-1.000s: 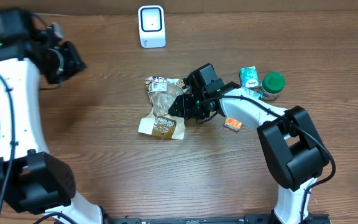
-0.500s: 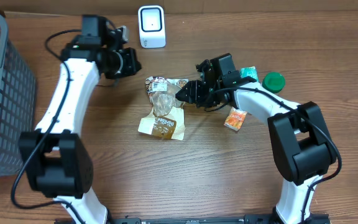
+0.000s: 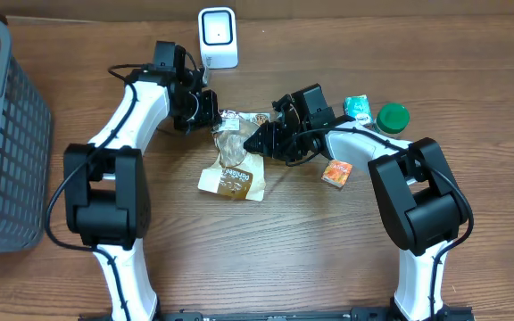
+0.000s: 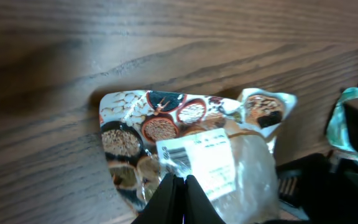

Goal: Scan the item barcode

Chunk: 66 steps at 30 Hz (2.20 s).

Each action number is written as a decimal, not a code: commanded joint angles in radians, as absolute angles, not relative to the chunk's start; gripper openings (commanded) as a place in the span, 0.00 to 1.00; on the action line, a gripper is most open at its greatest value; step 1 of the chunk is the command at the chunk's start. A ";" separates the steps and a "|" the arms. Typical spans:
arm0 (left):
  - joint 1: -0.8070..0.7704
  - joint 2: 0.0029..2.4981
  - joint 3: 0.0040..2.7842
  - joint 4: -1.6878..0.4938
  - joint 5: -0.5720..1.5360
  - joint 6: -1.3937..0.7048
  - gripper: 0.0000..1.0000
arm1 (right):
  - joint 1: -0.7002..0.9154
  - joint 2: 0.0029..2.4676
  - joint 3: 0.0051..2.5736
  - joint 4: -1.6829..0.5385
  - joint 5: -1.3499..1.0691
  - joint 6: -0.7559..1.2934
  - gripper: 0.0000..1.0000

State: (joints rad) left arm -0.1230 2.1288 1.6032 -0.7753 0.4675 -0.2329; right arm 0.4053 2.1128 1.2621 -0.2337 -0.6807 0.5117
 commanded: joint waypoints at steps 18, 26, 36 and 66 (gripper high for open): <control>-0.141 2.212 1.592 -0.809 0.434 -0.210 0.04 | 0.437 2.170 1.264 -0.148 -0.649 0.662 0.20; -0.108 2.210 1.613 -0.847 0.415 -0.201 0.04 | 0.436 2.167 1.264 -0.142 -0.671 0.596 0.04; 0.091 2.138 1.920 -1.191 0.363 -0.097 0.04 | 0.398 2.047 1.266 -0.150 -0.867 0.418 0.04; 0.325 2.105 2.048 -1.334 0.236 -0.119 1.00 | 0.360 1.317 1.366 -0.729 -0.635 0.178 0.04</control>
State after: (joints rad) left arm 0.3271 2.1216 2.0380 -1.3354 0.2451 -0.1234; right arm 0.3607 1.3006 1.2774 -0.7177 -0.7536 0.1696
